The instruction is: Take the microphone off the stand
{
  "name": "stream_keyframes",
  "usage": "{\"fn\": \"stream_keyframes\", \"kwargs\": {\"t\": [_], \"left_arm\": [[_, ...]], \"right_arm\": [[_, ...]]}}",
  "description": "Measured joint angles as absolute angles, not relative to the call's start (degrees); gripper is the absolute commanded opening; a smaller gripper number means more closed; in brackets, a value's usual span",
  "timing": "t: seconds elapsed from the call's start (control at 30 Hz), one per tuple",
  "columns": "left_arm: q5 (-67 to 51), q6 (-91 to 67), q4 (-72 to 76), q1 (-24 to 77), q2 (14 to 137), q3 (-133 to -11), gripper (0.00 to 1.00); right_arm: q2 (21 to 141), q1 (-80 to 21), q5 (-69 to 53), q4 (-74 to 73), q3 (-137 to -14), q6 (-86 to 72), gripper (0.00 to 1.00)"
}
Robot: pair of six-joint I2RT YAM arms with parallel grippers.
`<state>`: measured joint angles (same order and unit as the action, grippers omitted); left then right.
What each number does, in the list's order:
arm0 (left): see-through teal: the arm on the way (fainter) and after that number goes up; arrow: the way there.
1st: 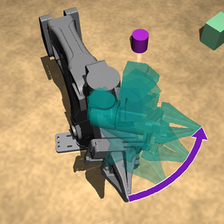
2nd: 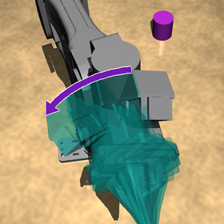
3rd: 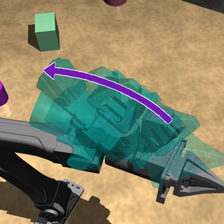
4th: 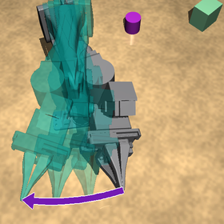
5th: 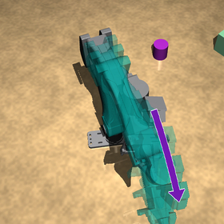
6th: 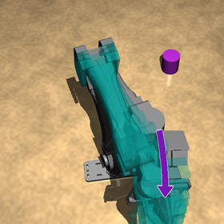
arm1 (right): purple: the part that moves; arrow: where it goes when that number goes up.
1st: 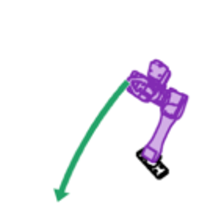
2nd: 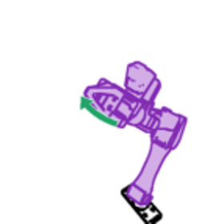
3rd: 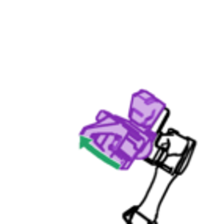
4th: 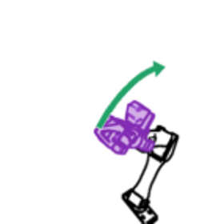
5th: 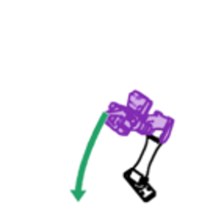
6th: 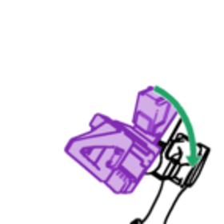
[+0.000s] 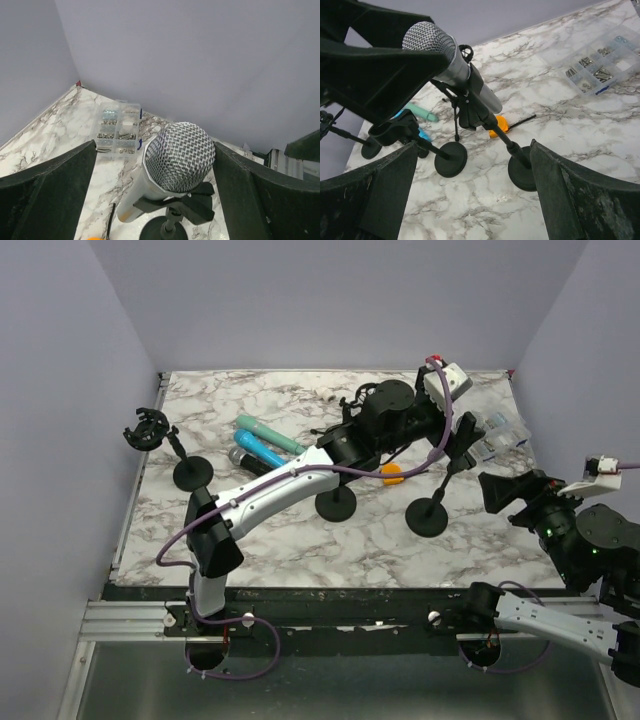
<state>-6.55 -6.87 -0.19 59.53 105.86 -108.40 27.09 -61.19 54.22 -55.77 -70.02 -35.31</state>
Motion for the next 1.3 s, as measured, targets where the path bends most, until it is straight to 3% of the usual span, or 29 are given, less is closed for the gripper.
{"fn": "stream_keyframes", "kwargs": {"t": [0.17, 0.37, 0.73, 1.0, 1.2, 1.3], "left_arm": [[-5.85, -6.66, -0.14, 59.55, 109.62, -112.33, 0.66], [-4.12, -6.04, -1.34, 59.55, 110.15, -112.97, 0.29], [0.89, -7.09, -14.35, 60.1, 102.08, -110.96, 0.01], [3.2, -9.96, -22.87, 60.4, 96.73, -110.32, 0.0], [3.53, -11.07, -23.29, 61.23, 95.42, -107.39, 0.0], [4.86, -10.76, -21.06, 62.11, 94.21, -104.71, 0.0]], "right_arm": [[28.21, -61.19, 52.16, -55.44, -70.0, -33.78, 0.95], [28.75, -61.19, 50.33, -53.82, -68.45, -30.7, 1.0], [32.1, -61.19, 42.98, -43.42, -61.21, -22.59, 0.99], [34.33, -61.19, 38.83, -35.31, -56.71, -18.52, 0.9], [32.93, -61.19, 37.45, -30.04, -54.24, -17.3, 0.86], [32.95, -61.19, 36.45, -28.32, -52.29, -16.97, 0.79]]}}
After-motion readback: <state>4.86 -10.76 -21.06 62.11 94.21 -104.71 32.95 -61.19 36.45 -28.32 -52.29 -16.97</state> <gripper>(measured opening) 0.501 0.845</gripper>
